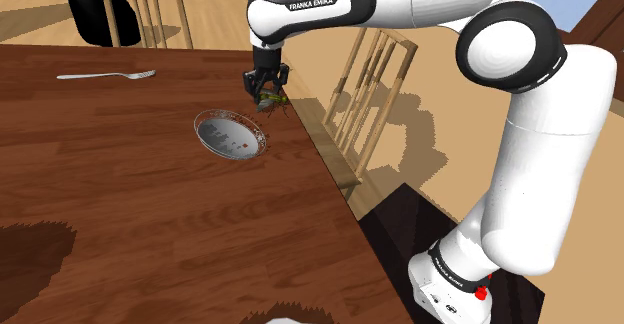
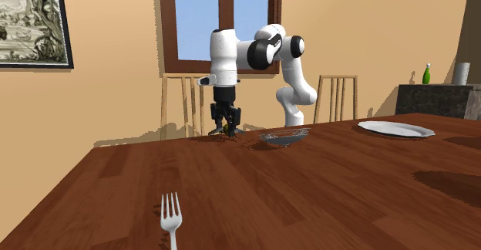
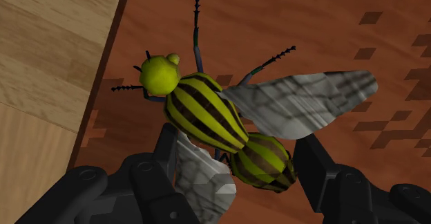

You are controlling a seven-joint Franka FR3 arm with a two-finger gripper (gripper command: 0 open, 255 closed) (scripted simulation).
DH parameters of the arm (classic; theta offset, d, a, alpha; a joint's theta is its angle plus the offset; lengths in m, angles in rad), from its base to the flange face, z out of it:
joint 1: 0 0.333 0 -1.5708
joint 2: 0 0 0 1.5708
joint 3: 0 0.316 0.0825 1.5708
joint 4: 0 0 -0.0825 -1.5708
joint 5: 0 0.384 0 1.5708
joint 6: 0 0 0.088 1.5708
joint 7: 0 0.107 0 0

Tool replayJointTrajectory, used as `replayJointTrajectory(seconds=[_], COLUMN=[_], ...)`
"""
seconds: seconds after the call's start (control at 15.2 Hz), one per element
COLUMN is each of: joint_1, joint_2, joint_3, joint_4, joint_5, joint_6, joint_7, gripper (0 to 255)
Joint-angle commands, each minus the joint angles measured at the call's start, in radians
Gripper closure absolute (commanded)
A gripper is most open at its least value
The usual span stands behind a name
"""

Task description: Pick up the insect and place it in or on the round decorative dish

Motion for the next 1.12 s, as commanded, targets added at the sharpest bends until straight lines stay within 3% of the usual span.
replayJointTrajectory(seconds=[0.0,1.06], joint_1=[0.0,0.003], joint_2=[0.0,-0.024], joint_3=[0.0,0.002], joint_4=[0.0,0.18], joint_5=[0.0,0.005], joint_6=[0.0,-0.204], joint_7=[0.0,-0.009], gripper=[255,255])
